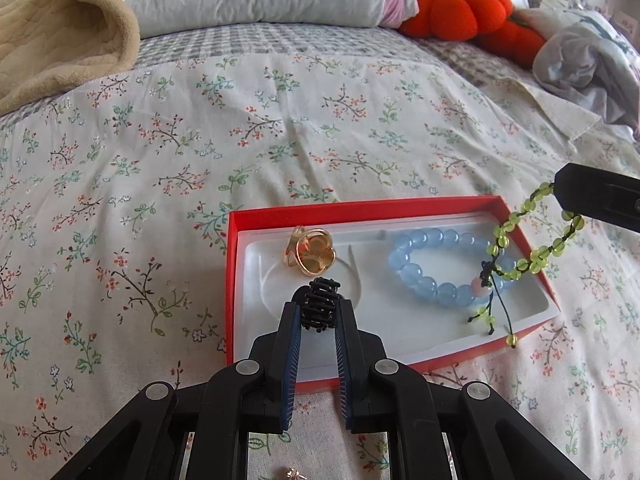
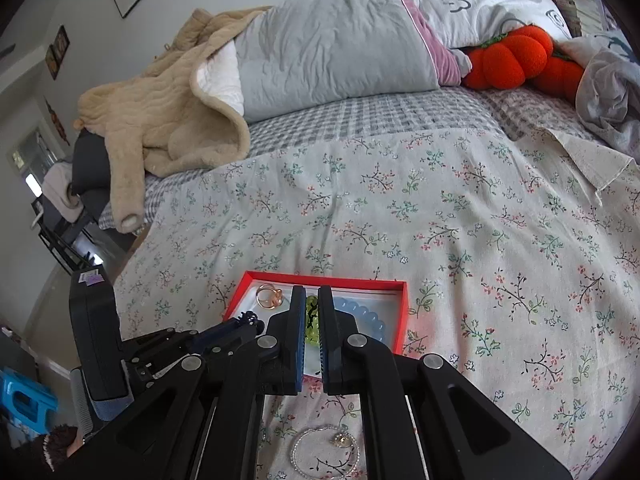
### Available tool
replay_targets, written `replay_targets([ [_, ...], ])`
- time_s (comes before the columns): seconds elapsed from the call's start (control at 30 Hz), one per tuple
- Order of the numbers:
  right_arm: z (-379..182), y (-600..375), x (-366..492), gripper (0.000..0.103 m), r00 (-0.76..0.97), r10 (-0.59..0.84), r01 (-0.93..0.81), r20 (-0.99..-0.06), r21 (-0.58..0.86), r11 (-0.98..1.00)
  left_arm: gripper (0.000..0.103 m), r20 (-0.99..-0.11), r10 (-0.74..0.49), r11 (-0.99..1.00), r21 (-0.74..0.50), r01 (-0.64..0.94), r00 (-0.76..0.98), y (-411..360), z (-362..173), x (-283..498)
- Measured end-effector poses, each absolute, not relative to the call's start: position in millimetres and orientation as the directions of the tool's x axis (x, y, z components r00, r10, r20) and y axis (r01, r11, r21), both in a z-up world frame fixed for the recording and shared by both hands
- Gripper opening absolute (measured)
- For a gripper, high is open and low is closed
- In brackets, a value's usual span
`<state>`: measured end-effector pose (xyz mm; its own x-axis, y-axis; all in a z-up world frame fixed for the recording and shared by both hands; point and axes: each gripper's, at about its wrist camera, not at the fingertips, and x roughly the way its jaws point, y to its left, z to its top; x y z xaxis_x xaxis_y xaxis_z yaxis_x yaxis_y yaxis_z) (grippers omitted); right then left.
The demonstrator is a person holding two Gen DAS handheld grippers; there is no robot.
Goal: Organize jewelry
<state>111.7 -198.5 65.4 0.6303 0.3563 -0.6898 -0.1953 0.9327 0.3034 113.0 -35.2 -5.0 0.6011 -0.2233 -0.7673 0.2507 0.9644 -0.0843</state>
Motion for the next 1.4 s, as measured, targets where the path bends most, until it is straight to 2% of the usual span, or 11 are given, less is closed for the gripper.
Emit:
replay_targets([
  [0.3, 37.8, -198.5, 123.0, 0.006, 0.59, 0.316, -0.162, -0.743, 0.275, 0.948, 0.013, -0.769, -0.21, 0.964, -0.061, 0.258, 0.603, -38.0, -4.7, 111.9],
  [0.47, 32.3, -197.3, 127.0, 0.006, 0.582, 0.305, -0.153, -0.754, 0.267, 0.951, 0.02, -0.771, -0.21, 0.962, -0.053, 0.268, 0.601, -39.7, -1.0, 107.9],
  [0.57, 28.9, -195.5, 129.6, 0.006, 0.571, 0.304, -0.151, -0.762, 0.267, 0.952, 0.03, -0.771, -0.212, 0.96, -0.049, 0.276, 0.6, -40.6, 1.8, 104.5],
  [0.63, 25.6, -194.9, 132.8, 0.009, 0.553, 0.306, -0.142, -0.775, 0.275, 0.951, 0.04, -0.77, -0.208, 0.961, -0.046, 0.273, 0.603, -39.9, 3.9, 101.8],
  [0.67, 23.4, -194.7, 134.4, 0.014, 0.538, 0.309, -0.139, -0.784, 0.279, 0.95, 0.042, -0.77, -0.206, 0.962, -0.046, 0.27, 0.604, -39.3, 5.2, 100.7],
  [0.77, 22.8, -196.8, 132.8, 0.04, 0.538, 0.301, -0.124, -0.788, 0.279, 0.952, 0.045, -0.769, -0.206, 0.963, -0.048, 0.267, 0.605, -36.5, 9.4, 96.5],
  [0.8, 24.1, -197.8, 131.7, 0.045, 0.542, 0.301, -0.124, -0.784, 0.28, 0.952, 0.048, -0.77, -0.203, 0.963, -0.044, 0.267, 0.605, -35.6, 10.4, 94.9],
  [0.93, 32.2, -199.2, 125.6, 0.046, 0.549, 0.315, -0.141, -0.774, 0.286, 0.948, 0.058, -0.766, -0.195, 0.963, -0.033, 0.266, 0.612, -31.1, 15.2, 86.5],
  [1.03, 36.7, -200.7, 119.6, 0.053, 0.554, 0.312, -0.149, -0.772, 0.277, 0.949, 0.064, -0.767, -0.195, 0.963, -0.031, 0.268, 0.612, -28.1, 17.8, 79.9],
  [1.4, 45.9, -203.9, 94.6, 0.061, 0.558, 0.298, -0.161, -0.774, 0.252, 0.954, 0.079, -0.784, -0.189, 0.965, -0.036, 0.26, 0.591, -17.3, 19.7, 58.4],
])
